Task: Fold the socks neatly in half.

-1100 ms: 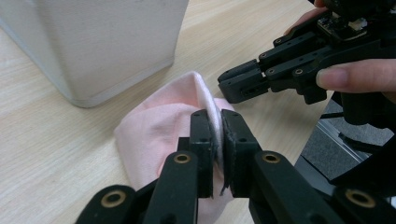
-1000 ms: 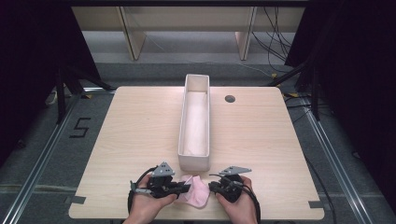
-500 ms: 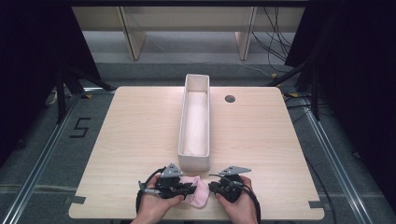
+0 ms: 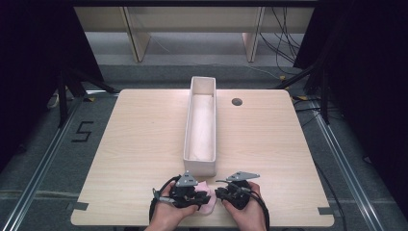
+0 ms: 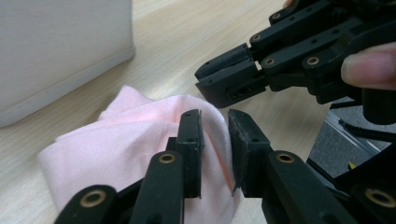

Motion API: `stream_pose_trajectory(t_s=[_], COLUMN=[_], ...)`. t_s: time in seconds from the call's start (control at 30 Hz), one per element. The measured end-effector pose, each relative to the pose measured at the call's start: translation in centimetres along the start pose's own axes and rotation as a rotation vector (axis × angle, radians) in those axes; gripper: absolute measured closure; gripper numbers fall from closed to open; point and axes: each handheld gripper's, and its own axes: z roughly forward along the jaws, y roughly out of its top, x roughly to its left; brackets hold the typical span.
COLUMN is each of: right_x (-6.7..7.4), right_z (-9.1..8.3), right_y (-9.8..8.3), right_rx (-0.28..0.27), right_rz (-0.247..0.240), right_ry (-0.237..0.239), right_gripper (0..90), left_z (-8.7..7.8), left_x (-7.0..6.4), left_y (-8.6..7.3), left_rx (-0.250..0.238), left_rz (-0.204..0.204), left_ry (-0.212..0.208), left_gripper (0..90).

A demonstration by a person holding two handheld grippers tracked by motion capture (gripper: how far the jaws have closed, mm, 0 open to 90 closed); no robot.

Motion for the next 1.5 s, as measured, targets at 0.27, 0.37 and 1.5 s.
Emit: stream_pose_trajectory(t_s=[0.27,0.37,1.5], right_x=[-0.1,-0.2,1.1], right_z=[-0.5,-1.1,0.5], right_y=[0.1,0.4,-0.2], right_rx=[-0.009,-0.050,0.032], right_rz=[0.000,-0.017,-0.070], right_ry=[0.014,0.004,0.046], right_gripper=[80.3,80.5,81.8], left_z=[-2.0,-3.5,-0.3], left_x=[-0.4,-0.1,-0.4], left_y=[0.5,0.9,-1.5], left_rx=[-0.099,-0.111,0.079], left_rz=[0.029,0.053,0.106], left_ry=[-0.046,-0.005,0.009], left_gripper=[63.0,66.2,66.5])
